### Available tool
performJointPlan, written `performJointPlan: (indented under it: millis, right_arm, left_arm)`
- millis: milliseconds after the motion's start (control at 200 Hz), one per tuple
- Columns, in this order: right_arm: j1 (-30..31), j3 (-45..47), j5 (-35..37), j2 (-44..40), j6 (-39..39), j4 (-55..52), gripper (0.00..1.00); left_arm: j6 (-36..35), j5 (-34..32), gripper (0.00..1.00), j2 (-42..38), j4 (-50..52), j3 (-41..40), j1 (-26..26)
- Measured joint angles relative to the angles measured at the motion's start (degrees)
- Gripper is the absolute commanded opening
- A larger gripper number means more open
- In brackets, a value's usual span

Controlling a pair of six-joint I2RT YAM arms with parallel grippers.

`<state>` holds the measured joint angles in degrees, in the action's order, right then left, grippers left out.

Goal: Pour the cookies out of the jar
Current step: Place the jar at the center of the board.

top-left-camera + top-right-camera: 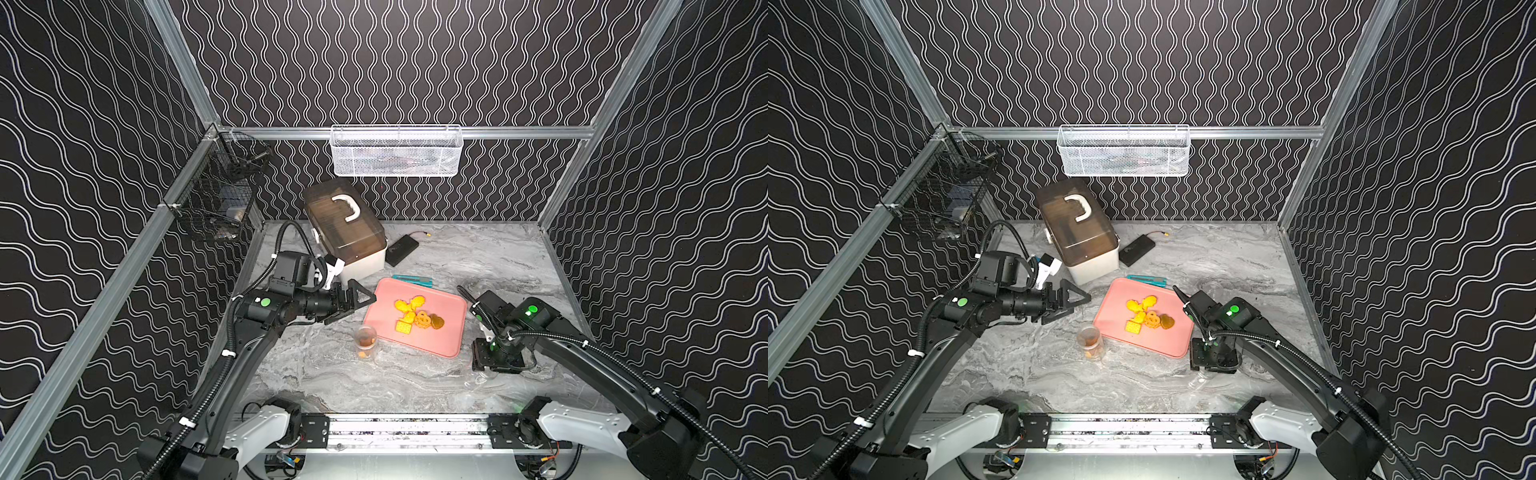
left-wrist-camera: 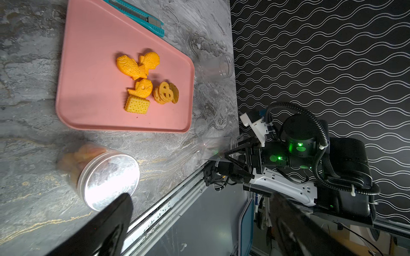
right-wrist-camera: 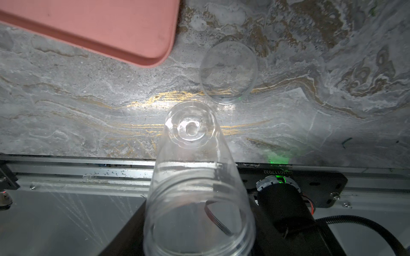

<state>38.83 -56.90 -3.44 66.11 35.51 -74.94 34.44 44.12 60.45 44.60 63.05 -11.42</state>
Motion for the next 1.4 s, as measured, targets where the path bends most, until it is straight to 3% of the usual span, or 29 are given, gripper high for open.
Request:
performJointPlan:
  millis: [375,806,1261,1401]
  right_arm:
    - [0.0,0.2,1.8,2.3,-0.2,2.6,0.62]
    - [-0.1,3.4,-1.9,2.4,-0.6,6.1,0.63]
    - [-0.7,2.4,4.7,4.3,-0.1,5.9,0.65]
    - [-0.7,2.2,6.1,4.8,0.0,5.7,0.73]
  left_arm:
    - [-0.1,0.0,0.99,0.0,0.2,-0.1,0.0]
    - [-0.3,0.0,0.99,0.0,0.4,-0.5,0.0]
    - [-0.9,-0.1,0.99,0.0,1.6,-0.1,0.0]
    - [-1.2,-0.2,0.99,0.0,1.8,-0.1,0.0]
